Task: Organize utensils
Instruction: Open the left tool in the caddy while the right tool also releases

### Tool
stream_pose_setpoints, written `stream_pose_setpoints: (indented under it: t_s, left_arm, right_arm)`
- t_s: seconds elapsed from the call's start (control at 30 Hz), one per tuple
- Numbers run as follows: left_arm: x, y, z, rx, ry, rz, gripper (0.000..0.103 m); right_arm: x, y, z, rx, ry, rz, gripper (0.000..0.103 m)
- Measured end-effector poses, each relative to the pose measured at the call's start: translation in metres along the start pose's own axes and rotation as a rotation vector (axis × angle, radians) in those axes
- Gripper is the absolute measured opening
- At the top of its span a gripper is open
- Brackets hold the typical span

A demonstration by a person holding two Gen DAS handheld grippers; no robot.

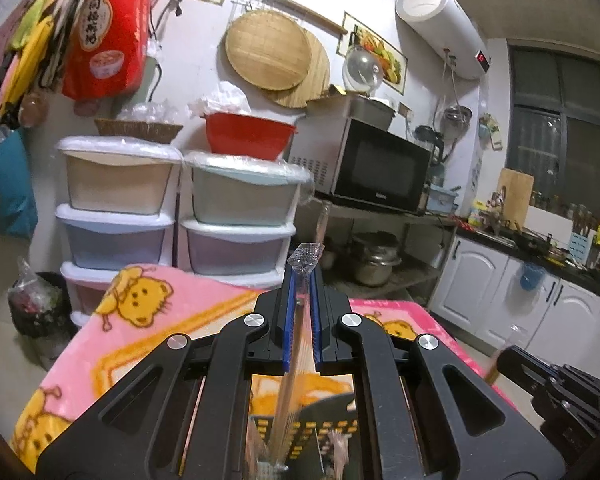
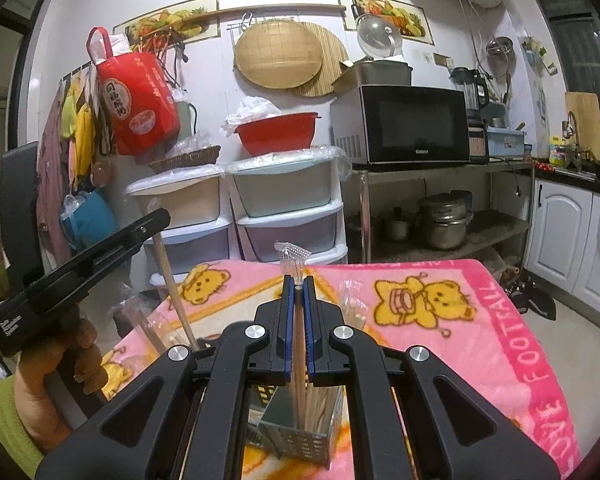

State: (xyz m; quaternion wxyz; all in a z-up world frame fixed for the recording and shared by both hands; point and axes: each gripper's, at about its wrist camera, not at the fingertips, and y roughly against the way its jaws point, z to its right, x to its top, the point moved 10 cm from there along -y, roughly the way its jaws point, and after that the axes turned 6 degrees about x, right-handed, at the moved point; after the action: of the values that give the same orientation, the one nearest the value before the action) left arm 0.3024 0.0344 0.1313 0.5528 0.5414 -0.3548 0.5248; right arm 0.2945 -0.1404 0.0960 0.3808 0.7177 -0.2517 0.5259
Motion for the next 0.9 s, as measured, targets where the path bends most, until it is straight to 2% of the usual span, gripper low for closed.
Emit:
stream_pose_setpoints:
  t_s: [0.23, 0.53, 0.63, 0.8, 0.87, 0.9]
  left_arm:
    - [-0.015, 0.007, 0.006, -0.016, -0.042, -0.051, 0.010]
    - [-0.027, 0.019, 0.010, -0.047, -0.077, -0.108, 0.031]
    - [-0.030, 0.025, 0.011, -0.056, -0.089, -0.122, 0.037]
    - [-0.035, 0.037, 0.008, -0.065, -0.093, -0.147, 0.050]
    - [-0.038, 0.041, 0.005, -0.065, -0.090, -0.164, 0.061]
    - [-0.039, 0.043, 0.003, -0.065, -0.087, -0.171, 0.062]
  right_arm:
    - [-0.009, 0.004, 0.005, -0.016, -0.019, -0.018, 0.005]
    - [-0.018, 0.010, 0.010, -0.026, -0.032, -0.052, 0.007]
    - [-0.021, 0.014, 0.011, -0.029, -0.036, -0.057, 0.019]
    - [-0.023, 0.023, 0.009, -0.030, -0.033, -0.063, 0.027]
    - [-0.024, 0.027, 0.008, -0.028, -0.034, -0.065, 0.034]
    - [-0.025, 0.028, 0.008, -0.028, -0.033, -0.066, 0.036]
